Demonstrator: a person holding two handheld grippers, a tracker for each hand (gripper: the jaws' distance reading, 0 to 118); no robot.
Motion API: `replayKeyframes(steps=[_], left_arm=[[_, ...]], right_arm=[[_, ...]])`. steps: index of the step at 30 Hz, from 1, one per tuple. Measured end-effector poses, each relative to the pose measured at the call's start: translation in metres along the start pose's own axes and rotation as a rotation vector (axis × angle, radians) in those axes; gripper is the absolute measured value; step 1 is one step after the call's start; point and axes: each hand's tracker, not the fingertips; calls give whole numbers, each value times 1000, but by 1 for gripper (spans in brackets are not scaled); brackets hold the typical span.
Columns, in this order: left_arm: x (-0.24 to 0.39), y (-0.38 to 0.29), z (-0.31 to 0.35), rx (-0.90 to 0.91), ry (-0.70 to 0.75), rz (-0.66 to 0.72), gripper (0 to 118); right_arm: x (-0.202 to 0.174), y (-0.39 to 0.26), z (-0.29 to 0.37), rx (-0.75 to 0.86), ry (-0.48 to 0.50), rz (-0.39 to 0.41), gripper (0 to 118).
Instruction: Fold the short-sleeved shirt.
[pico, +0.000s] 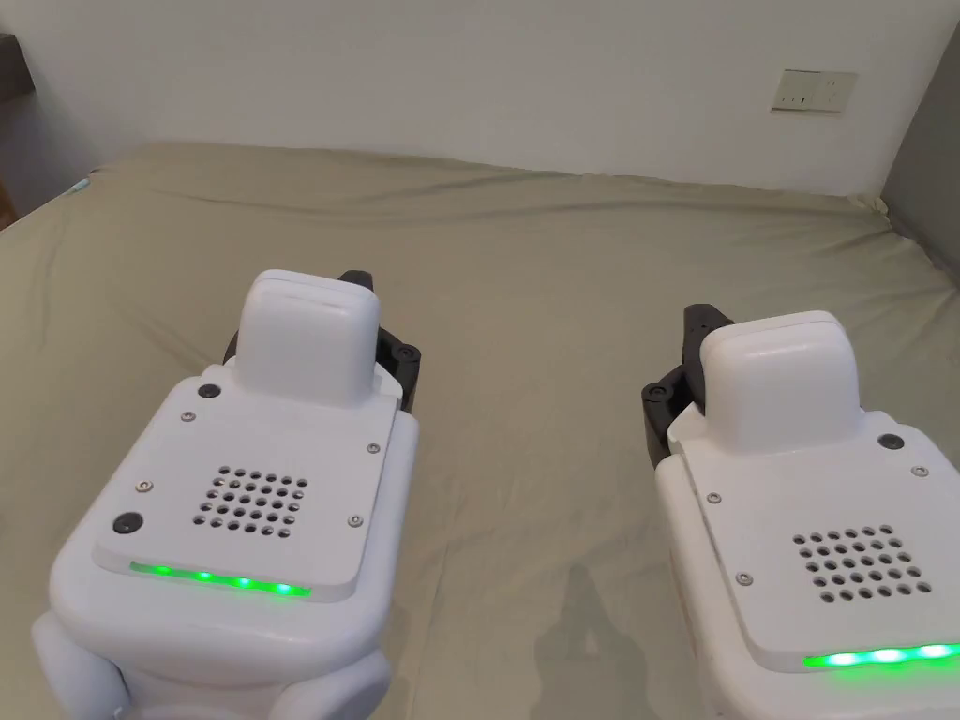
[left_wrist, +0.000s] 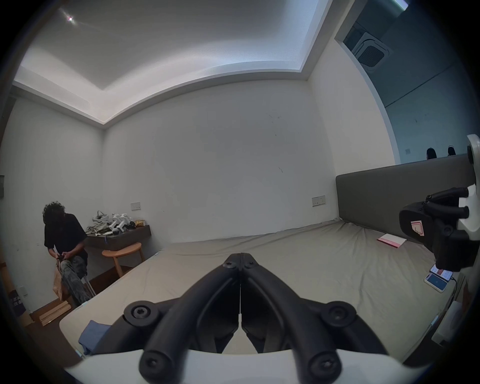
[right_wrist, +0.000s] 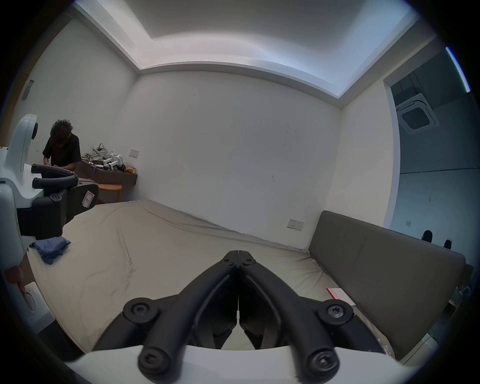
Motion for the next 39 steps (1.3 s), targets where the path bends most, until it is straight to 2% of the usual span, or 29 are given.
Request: replayKeyframes(steps=[13,15,16,18,19,20,22,26,29,30,32,33,35,37,39], left_arm=[[3,1,-1,-12,-5,-13,0],[4,1,-2,-4,6,-26,0],[3,1,-2,-4,10,-33,13],[2,2,-4,-11,4,-31,45],[1,2,-5,-18,-4,-26,67],[1,2,-6,-23,-3,-22,85],[1,1,-6,-26,-4,-18,118],[10,1,-3,-12,0,-35,118],[6,3,-2,-9,-1,-35,118],[6,4,-2,-9,2,-33,118],[5,5,-1,-9,7,-27,118],[2,6,-1,-10,6,-24,118],[2,7,-1,-13,4,-12,118],[-1,7,0,-13,6,-9,118],[0,8,0,-8,12,-11,118]], right_arm=[[7,-5,-1,-17,6,-40,2],[10,-6,-2,-17,11,-54,8],[10,-6,-1,-13,6,-56,30],[12,-7,-3,-8,4,-53,89],[13,-7,-4,-8,6,-53,113],[13,-8,-3,8,9,-51,117],[11,-6,-1,18,-7,-47,117],[13,1,-4,-25,13,-87,117],[25,8,-10,-128,149,-229,117],[29,12,-11,-142,152,-294,117],[32,18,-14,-211,62,-367,117],[32,21,-16,-245,23,-371,117],[34,29,-19,-325,-32,-330,117],[33,33,-21,-362,-52,-293,117],[34,31,-21,-335,-47,-295,117]])
